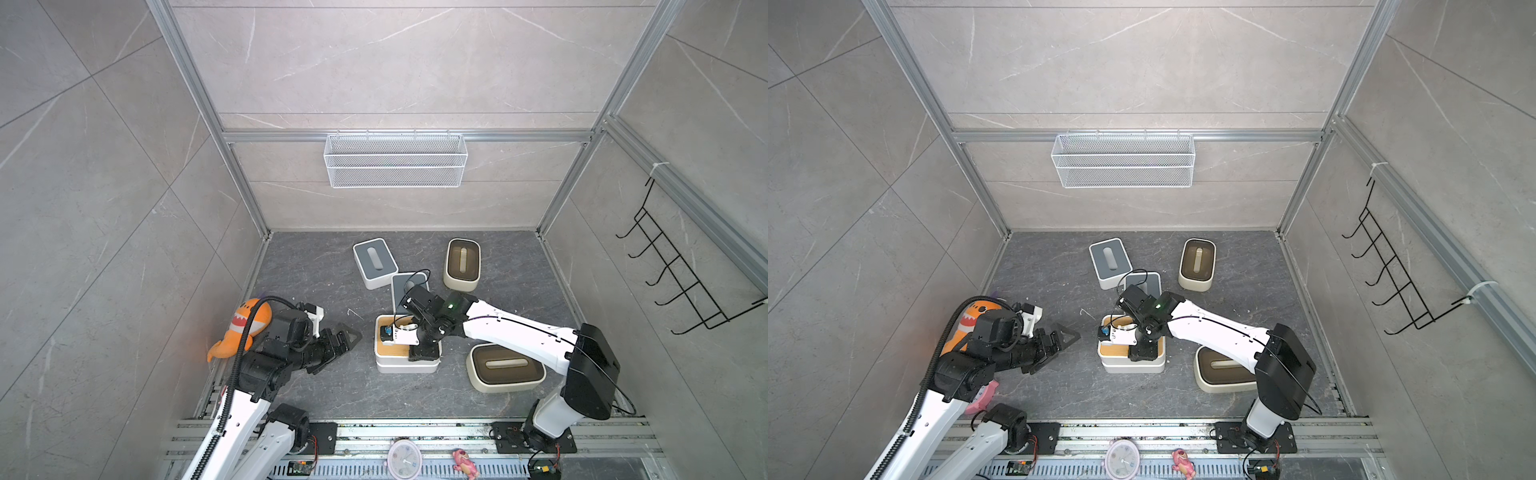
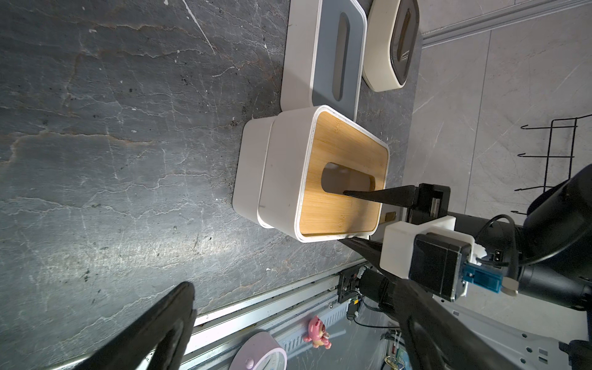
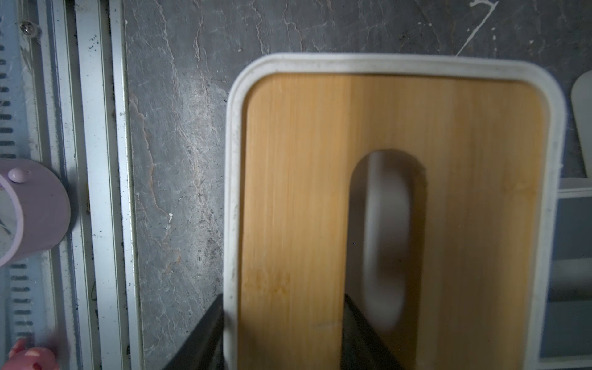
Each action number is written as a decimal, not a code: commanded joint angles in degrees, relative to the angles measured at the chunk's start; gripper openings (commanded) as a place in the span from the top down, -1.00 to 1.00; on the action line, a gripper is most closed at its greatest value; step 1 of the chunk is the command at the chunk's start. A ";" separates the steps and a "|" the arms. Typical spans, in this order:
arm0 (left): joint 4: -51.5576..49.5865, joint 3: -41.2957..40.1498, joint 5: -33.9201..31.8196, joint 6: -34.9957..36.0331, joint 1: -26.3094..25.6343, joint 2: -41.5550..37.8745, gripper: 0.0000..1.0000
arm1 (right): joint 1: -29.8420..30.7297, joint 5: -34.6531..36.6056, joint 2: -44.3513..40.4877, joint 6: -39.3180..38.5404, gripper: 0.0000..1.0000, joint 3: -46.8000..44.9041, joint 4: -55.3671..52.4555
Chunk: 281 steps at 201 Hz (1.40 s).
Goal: Stack the tissue boxes
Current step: Place the tissue box at the tissue box.
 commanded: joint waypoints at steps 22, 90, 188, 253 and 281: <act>1.29 -0.06 1.77 0.91 0.21 -0.27 -1.00 | 0.24 -0.04 0.20 0.48 0.10 -0.29 0.48; 1.51 -0.24 2.07 1.06 0.18 -0.17 -1.00 | 0.22 -0.58 -0.14 0.37 0.10 -0.60 0.16; 2.09 -0.52 2.72 1.08 0.19 0.04 -1.00 | 0.24 -0.36 0.11 0.11 0.08 -1.13 0.38; 2.79 -0.72 3.06 1.07 0.14 0.44 -1.00 | 0.25 0.35 -0.72 0.21 -0.10 -1.66 0.79; 2.88 -0.57 3.16 1.05 0.15 0.52 -1.00 | 0.27 0.30 -1.05 0.21 -0.14 -1.84 0.81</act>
